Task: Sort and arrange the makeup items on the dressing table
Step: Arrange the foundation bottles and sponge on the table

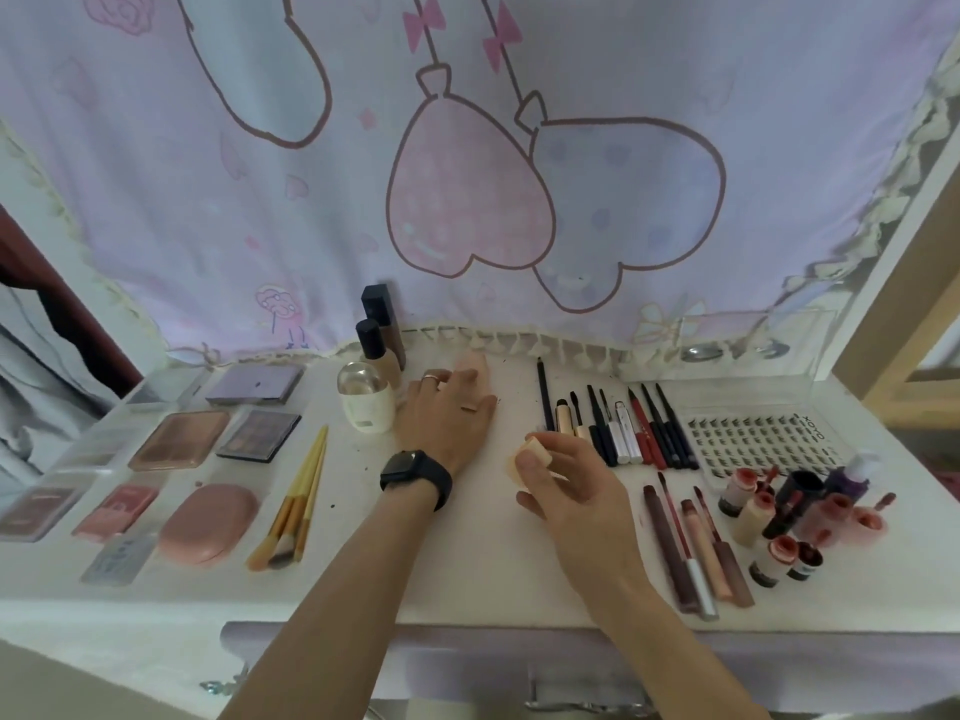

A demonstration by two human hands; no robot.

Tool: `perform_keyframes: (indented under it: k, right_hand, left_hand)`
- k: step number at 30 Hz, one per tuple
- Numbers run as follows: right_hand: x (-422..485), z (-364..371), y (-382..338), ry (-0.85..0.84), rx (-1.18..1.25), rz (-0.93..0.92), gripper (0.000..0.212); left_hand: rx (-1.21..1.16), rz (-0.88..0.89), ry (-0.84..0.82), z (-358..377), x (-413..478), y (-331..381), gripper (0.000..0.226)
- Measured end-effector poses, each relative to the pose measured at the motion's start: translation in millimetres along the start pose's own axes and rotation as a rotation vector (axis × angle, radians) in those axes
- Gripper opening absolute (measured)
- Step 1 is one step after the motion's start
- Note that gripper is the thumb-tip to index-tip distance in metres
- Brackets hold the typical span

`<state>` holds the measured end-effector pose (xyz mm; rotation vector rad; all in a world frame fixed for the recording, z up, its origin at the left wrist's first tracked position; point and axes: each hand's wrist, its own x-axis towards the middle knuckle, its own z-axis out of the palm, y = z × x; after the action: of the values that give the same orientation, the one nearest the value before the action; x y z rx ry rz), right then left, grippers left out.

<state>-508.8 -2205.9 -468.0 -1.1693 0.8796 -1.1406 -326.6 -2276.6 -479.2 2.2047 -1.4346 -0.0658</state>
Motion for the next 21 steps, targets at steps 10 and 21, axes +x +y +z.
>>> perform_keyframes:
  k: [10, 21]
  right_hand:
    - [137, 25, -41, -0.092, -1.117, -0.278, 0.032]
    - [191, 33, -25, -0.292, -1.607, -0.295, 0.028]
  left_hand:
    - [0.022, 0.054, 0.055, 8, 1, -6, 0.049]
    - [0.022, 0.082, 0.056, 11, 3, -9, 0.050]
